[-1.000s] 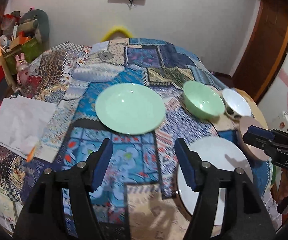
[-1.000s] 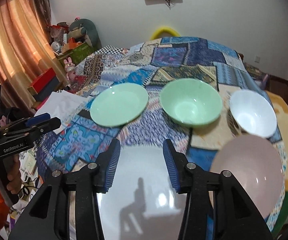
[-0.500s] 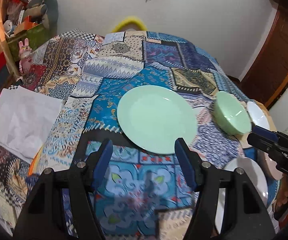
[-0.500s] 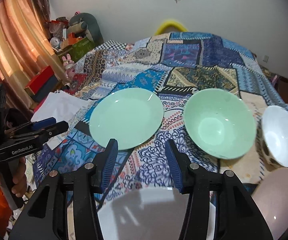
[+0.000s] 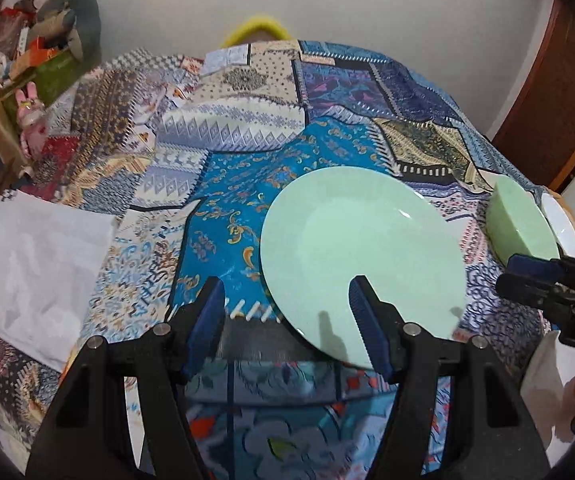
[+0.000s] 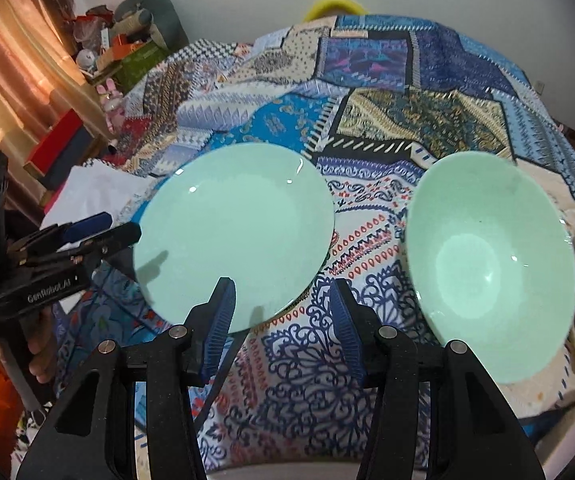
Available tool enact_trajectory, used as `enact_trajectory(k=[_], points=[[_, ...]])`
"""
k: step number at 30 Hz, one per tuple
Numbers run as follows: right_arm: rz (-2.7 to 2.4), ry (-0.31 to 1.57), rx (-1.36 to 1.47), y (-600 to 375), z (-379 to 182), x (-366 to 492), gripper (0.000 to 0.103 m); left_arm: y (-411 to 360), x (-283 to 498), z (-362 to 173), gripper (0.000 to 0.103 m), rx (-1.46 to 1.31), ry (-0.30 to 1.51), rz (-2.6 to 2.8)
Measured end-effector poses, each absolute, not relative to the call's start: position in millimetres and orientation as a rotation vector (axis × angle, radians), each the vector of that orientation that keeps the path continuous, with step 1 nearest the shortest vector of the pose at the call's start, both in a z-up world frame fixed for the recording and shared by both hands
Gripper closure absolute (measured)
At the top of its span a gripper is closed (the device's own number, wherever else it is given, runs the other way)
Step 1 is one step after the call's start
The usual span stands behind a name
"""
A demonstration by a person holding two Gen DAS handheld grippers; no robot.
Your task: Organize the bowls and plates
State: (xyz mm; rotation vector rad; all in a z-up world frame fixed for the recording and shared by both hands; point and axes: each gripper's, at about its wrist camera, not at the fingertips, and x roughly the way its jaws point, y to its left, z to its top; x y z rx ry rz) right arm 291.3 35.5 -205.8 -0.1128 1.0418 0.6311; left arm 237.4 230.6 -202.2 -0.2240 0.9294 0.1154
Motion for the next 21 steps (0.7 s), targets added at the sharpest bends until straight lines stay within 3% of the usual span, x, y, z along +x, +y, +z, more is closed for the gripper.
enact_trajectory(k=[3, 5, 11, 17, 21], points=[[0.615, 1.07, -0.131, 39.9, -215.3, 296.1, 0.058, 238.7, 249.3, -213.4, 0.039, -0.24, 0.953, 0.112], [0.618, 1.089, -0.132, 43.0, -220.6, 299.6, 0.066, 240.6, 255.8, -218.6, 0.039, -0.239, 0.962, 0.102], [0.609, 1.124, -0.129, 51.3, -231.0, 307.2, 0.066, 243.8, 273.1, -228.6, 0.04, -0.239, 0.981, 0.067], [0.622, 1.169, -0.074, 48.8, -235.2, 316.9, 0.07, 237.9, 283.4, -238.3, 0.065, -0.213, 1.018, 0.032], [0.638, 1.169, -0.105, 48.2, -233.9, 311.9, 0.072, 236.9, 278.9, -236.8, 0.067, -0.209, 1.026, 0.036]])
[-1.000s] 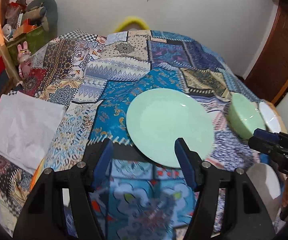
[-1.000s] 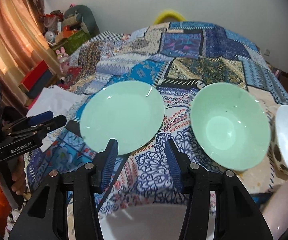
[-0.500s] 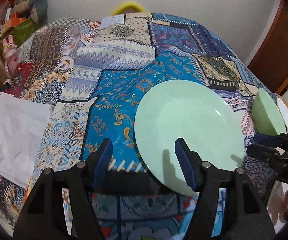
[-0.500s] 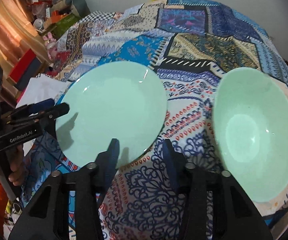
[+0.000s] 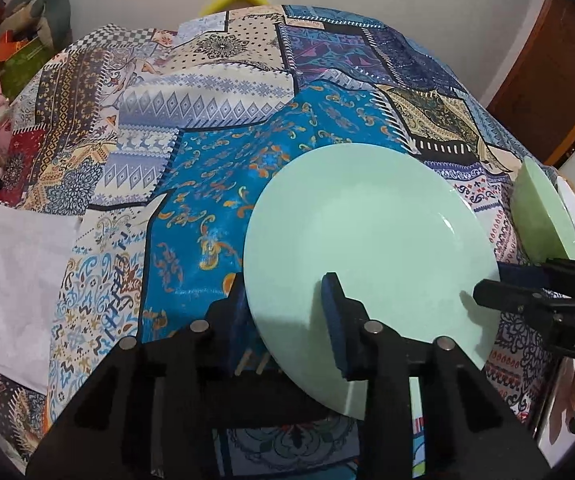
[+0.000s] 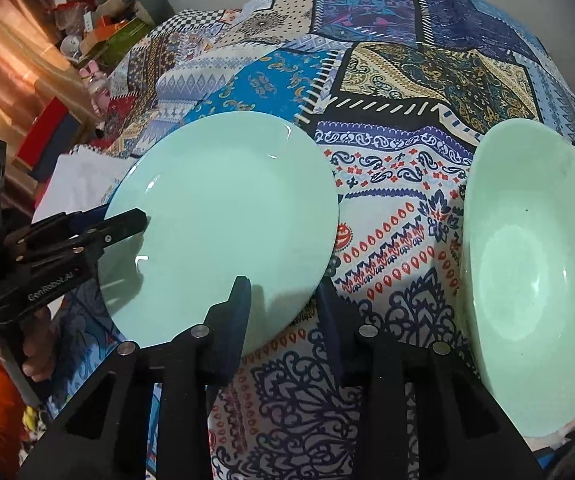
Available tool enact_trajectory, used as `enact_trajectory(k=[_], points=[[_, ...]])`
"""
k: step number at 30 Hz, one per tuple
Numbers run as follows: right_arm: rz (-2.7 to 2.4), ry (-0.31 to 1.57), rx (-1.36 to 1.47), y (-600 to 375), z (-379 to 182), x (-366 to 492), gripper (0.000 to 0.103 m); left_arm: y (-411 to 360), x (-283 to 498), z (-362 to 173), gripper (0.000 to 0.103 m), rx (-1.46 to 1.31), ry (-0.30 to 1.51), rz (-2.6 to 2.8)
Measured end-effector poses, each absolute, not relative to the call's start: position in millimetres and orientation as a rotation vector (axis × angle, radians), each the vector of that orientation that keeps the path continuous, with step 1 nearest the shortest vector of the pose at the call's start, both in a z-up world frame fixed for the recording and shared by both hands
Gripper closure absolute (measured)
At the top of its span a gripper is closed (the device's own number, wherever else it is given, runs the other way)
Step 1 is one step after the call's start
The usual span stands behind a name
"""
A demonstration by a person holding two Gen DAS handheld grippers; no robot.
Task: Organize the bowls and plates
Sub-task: 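Lift the mint green plate and carry it toward the stacked plates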
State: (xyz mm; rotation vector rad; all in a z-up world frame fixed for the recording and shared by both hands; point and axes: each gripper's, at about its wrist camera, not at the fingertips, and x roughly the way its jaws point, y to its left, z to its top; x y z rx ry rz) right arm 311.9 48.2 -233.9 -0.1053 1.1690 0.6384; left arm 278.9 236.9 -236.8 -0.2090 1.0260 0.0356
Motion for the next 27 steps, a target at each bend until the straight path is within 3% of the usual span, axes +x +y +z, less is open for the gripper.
enact_trajectory(k=[17, 27], points=[[0.759, 1.194, -0.22, 49.2, -234.2, 278.4, 0.073, 217.0, 171.0, -225.6, 0.067, -0.251, 1.117, -0.039], [0.754, 1.231, -0.172, 52.2, -240.0, 290.9, 0.074, 224.6, 178.5, -226.3, 0.066, -0.282, 1.139, -0.012]])
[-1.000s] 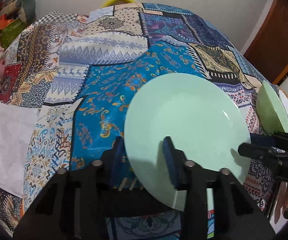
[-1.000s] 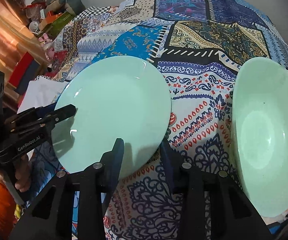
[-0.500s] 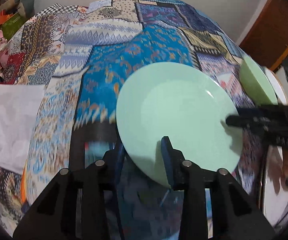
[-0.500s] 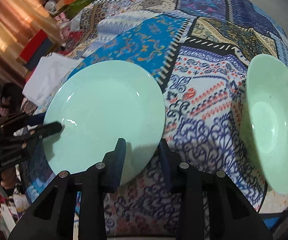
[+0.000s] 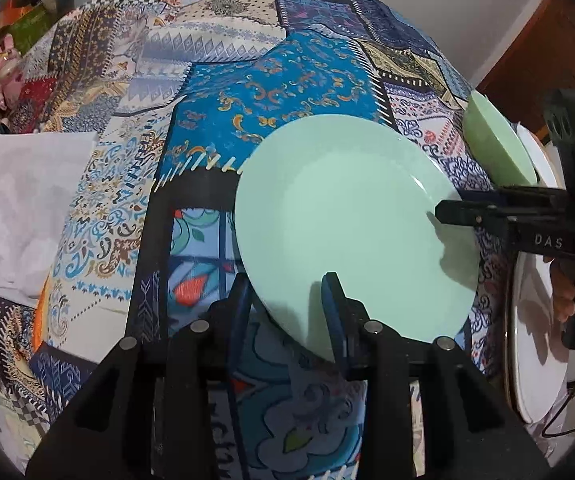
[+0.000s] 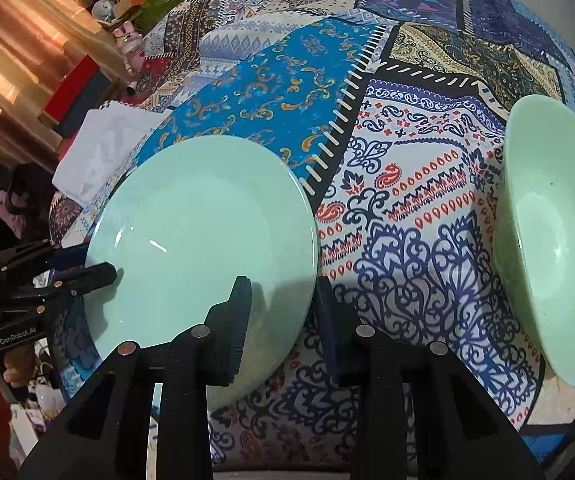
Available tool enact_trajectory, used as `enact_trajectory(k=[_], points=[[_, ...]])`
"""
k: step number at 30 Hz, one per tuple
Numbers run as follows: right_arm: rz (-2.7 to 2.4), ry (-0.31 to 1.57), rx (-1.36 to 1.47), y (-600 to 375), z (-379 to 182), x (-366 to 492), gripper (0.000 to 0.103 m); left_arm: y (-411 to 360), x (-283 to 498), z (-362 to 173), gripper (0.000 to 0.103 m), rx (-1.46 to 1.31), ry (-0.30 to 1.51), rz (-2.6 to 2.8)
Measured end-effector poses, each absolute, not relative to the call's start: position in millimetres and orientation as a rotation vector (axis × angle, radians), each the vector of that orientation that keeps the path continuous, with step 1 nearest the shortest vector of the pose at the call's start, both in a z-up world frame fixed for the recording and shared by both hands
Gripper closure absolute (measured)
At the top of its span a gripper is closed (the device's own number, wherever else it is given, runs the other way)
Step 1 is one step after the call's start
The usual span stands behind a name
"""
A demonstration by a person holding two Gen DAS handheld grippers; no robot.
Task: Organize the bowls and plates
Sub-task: 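Lift the mint green plate and carry it toward the stacked plates, then lower the mint green plate onto the white plate and open the left gripper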
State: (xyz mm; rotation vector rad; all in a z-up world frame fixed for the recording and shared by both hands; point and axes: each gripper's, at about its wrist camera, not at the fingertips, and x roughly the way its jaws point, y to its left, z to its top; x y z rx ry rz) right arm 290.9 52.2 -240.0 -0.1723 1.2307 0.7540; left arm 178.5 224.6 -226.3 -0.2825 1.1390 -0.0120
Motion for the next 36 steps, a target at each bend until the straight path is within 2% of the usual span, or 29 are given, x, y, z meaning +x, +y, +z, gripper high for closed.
enact_trajectory(k=[4, 9, 23, 36], points=[[0.755, 1.21, -0.206, 58.0, -241.0, 287.2, 0.073, 223.2, 186.4, -229.5, 0.058, -0.277, 1.16, -0.022], [0.737, 1.171, -0.238, 58.8, -239.4, 281.3, 0.078, 211.7, 189.6, -231.4, 0.056, -0.217, 1.145, 0.004], [0.749, 1.165, -0.151, 45.3, -220.1, 266.2, 0.08, 212.8, 169.6, -217.6, 0.063, -0.255, 1.115, 0.028], [0.751, 1.079, -0.125, 23.1, -178.9, 241.5, 0.08, 193.1, 141.7, -167.9, 0.063, -0.27, 1.007, 0.012]])
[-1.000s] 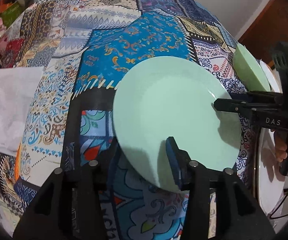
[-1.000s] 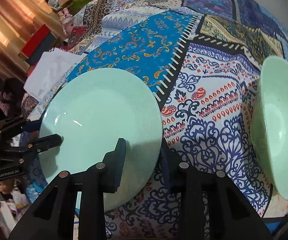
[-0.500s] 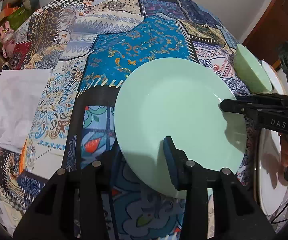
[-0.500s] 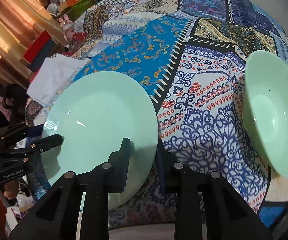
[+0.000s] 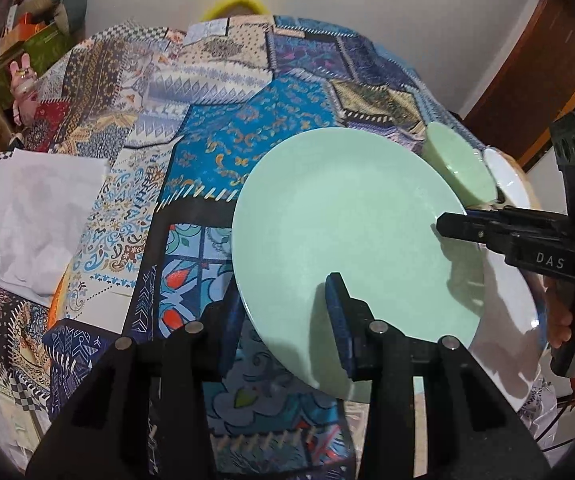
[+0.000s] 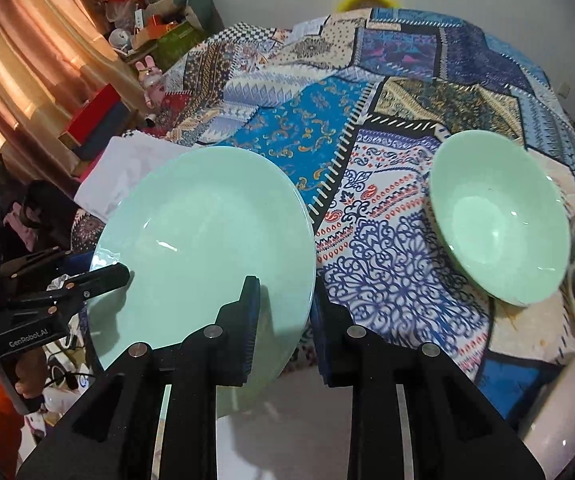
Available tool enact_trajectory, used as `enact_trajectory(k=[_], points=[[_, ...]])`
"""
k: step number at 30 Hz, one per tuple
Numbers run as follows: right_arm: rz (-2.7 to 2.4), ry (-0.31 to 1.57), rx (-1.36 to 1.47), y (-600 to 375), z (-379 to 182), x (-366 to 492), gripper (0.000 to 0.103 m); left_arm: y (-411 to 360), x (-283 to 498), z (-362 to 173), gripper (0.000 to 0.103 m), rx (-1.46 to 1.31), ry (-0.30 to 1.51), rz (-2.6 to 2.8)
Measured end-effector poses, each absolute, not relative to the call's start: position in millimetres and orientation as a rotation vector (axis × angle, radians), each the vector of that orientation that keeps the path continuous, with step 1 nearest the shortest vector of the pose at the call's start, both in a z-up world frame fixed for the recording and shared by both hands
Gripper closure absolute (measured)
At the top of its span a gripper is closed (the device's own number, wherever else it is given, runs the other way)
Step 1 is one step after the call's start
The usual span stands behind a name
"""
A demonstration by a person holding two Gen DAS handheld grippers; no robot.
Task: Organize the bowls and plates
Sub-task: 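Lower the mint green plate onto the white plate and open the left gripper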
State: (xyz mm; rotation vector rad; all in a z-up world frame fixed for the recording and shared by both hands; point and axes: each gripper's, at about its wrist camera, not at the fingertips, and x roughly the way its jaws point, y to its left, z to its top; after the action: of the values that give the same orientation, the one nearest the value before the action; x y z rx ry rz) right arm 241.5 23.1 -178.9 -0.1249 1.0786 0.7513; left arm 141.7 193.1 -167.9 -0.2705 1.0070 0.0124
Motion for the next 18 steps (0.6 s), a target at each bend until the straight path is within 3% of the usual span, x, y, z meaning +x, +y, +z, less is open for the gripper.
enact_trajectory(k=[18], points=[[0.719, 1.001, -0.055, -44.6, -142.8, 198.8, 0.08, 134.7, 112.2, -124.3, 0.063, -0.237, 0.944, -0.044]])
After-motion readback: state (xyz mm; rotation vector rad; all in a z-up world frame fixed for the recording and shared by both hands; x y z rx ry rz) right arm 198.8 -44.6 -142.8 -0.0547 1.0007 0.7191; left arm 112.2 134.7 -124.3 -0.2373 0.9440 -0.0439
